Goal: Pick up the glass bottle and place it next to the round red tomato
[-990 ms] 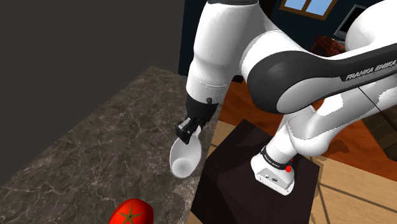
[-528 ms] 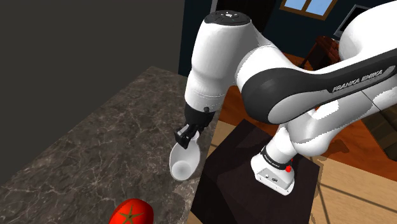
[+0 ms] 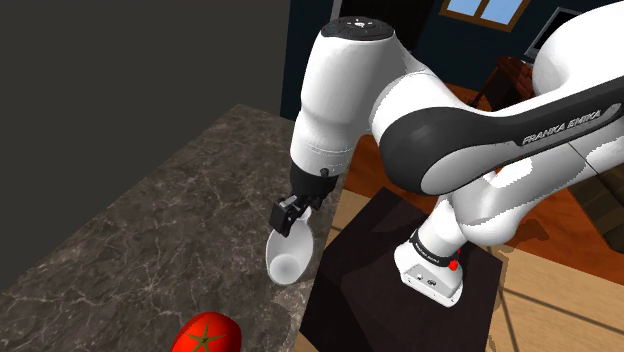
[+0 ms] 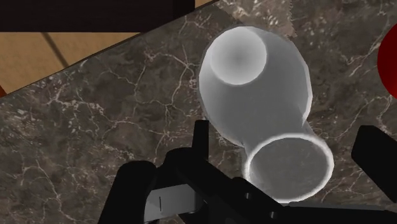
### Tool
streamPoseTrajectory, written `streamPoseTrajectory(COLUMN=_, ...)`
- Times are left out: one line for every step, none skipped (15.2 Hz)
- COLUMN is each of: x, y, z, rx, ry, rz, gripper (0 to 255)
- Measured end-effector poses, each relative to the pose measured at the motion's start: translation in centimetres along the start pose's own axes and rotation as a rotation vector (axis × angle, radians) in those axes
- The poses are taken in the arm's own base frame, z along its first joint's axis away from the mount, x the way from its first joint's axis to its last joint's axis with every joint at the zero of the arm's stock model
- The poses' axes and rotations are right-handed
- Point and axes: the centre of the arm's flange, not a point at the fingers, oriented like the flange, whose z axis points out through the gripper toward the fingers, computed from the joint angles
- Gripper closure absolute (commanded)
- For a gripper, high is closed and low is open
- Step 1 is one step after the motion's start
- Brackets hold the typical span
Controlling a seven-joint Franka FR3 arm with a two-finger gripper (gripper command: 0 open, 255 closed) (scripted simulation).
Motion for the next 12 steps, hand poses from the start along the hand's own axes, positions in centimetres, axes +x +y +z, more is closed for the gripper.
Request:
streamPoseTrajectory(x=0.0, y=0.0, z=0.0, rx=0.000, ry=0.000, rz=0.000, gripper=0)
streamPoseTrajectory(x=0.0, y=0.0, z=0.0, rx=0.000, ry=0.000, rz=0.000, gripper=0)
streamPoseTrajectory(x=0.1, y=-0.1, z=-0.7, rx=0.000, ry=0.000, rz=0.000, gripper=0)
streamPoseTrajectory(x=0.1, y=0.0, z=-1.6, rx=0.001, ry=0.001, rz=0.000, gripper=0)
streamPoseTrajectory(x=0.1, y=-0.1, z=-3.0, rx=0.001, ry=0.001, rz=0.000, gripper=0)
streamPoseTrajectory(x=-0.1, y=-0.2, z=-4.1, rx=0.001, ry=0.001, rz=0.000, gripper=0)
streamPoseTrajectory(x=-0.1, y=-0.1, z=-4.6, rx=0.001, ry=0.001, rz=0.000, gripper=0)
streamPoseTrajectory(x=-0.1, y=0.0, z=-4.8, rx=0.001, ry=0.001, rz=0.000, gripper=0)
streamPoseTrajectory(x=0.0, y=0.0, z=-4.9, rx=0.000, ry=0.000, rz=0.000, gripper=0)
streamPoseTrajectory(x=0.0, y=0.0, z=-5.0, rx=0.000, ry=0.000, rz=0.000, gripper=0)
streamPoseTrajectory(x=0.0, y=0.0, z=-5.0, rx=0.000, ry=0.000, rz=0.000, gripper=0)
streamPoseTrajectory(x=0.0, y=0.0, z=-5.0, rx=0.000, ry=0.000, rz=0.000, gripper=0)
